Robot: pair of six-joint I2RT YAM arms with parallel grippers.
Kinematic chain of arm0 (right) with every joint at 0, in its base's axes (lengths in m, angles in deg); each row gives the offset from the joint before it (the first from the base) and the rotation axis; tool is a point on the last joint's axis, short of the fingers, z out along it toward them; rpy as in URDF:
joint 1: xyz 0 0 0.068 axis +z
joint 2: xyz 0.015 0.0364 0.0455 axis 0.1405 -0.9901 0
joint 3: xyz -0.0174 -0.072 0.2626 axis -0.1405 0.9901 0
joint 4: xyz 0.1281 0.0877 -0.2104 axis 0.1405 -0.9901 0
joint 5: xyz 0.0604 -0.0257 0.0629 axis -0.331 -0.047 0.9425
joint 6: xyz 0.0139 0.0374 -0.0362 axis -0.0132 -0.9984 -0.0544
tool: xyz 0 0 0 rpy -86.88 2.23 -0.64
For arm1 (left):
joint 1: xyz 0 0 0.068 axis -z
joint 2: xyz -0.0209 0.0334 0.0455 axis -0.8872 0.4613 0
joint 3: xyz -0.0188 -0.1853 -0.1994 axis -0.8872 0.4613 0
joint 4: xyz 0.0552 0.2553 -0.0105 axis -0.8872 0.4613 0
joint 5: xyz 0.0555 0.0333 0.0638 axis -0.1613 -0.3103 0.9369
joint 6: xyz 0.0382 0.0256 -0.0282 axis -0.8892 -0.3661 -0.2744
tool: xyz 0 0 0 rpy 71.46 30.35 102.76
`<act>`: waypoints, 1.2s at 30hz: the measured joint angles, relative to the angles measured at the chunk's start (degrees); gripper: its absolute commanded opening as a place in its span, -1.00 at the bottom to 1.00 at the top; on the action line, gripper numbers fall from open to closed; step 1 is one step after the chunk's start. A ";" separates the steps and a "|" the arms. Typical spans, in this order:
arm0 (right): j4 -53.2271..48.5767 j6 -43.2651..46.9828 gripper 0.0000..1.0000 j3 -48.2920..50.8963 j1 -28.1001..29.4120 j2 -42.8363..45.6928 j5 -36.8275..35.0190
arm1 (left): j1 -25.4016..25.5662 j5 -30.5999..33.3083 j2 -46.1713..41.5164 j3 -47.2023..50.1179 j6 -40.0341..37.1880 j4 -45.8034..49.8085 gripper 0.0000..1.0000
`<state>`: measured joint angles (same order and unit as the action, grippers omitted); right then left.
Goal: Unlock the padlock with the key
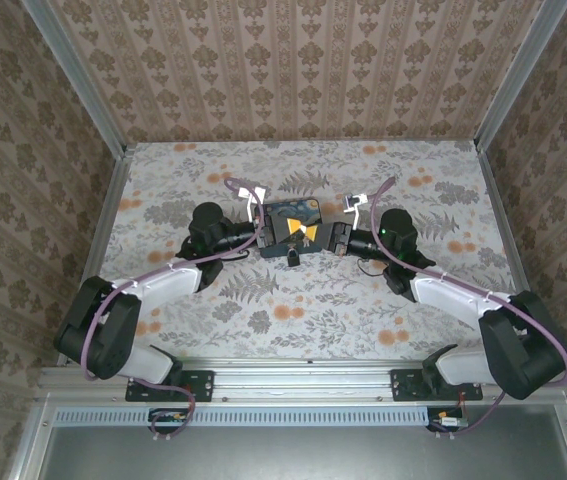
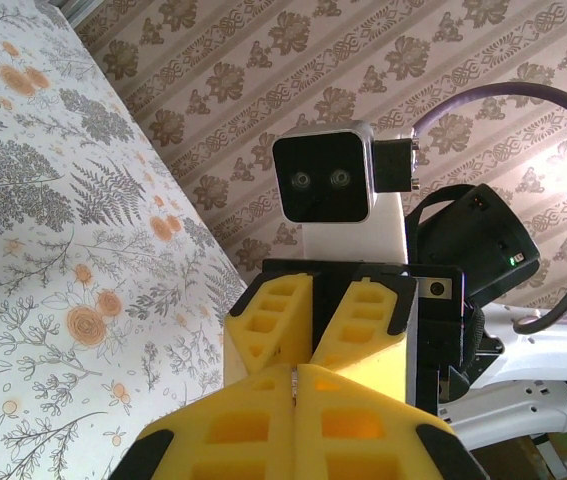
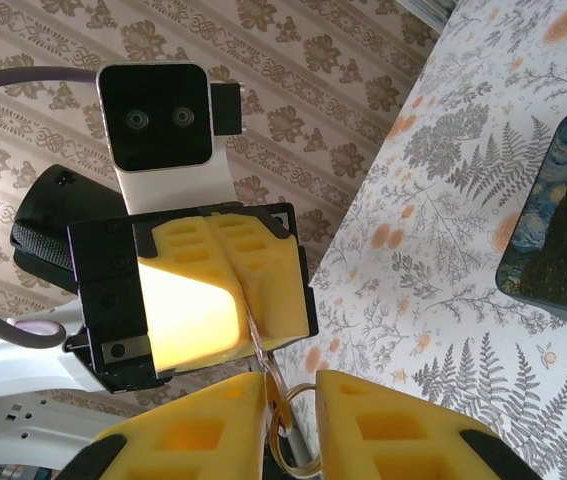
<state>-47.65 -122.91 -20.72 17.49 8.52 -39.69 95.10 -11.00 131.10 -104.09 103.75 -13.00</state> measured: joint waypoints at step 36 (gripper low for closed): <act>-16.65 8.63 -1.00 0.39 -1.14 5.31 -6.25 | -2.14 7.37 -5.14 -1.46 -11.23 25.42 0.14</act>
<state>-64.30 -114.28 -20.33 16.35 13.83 -45.94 92.96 -3.63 125.96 -105.55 92.51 12.42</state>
